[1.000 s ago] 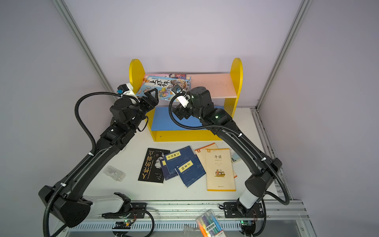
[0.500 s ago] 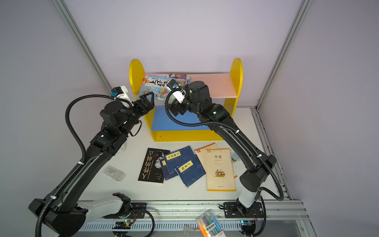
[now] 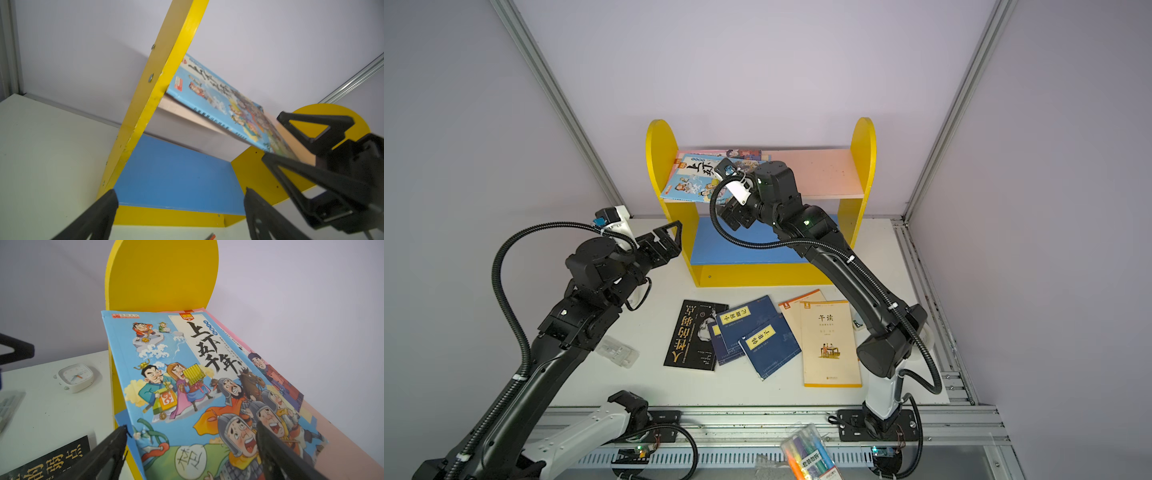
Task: Stacking books/files
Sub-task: Move the book to the bookshelf.
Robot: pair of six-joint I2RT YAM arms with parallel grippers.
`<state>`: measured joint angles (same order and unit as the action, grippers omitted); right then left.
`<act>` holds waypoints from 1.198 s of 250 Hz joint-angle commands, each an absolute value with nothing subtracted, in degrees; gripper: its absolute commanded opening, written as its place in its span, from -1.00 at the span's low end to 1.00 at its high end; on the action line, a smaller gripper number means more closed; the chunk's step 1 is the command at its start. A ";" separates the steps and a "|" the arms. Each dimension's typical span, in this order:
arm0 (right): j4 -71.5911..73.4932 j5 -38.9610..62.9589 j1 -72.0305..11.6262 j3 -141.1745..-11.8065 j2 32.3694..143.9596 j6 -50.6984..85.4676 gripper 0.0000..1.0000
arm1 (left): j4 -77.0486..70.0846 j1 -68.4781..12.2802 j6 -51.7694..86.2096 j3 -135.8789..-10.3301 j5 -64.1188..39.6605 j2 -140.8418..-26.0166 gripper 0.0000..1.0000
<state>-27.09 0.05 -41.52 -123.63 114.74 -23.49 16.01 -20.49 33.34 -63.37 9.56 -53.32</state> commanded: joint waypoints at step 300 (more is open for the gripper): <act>-26.39 -2.65 -41.57 -132.57 121.40 -23.79 0.96 | 23.45 -20.56 36.66 -46.09 7.75 -44.12 0.95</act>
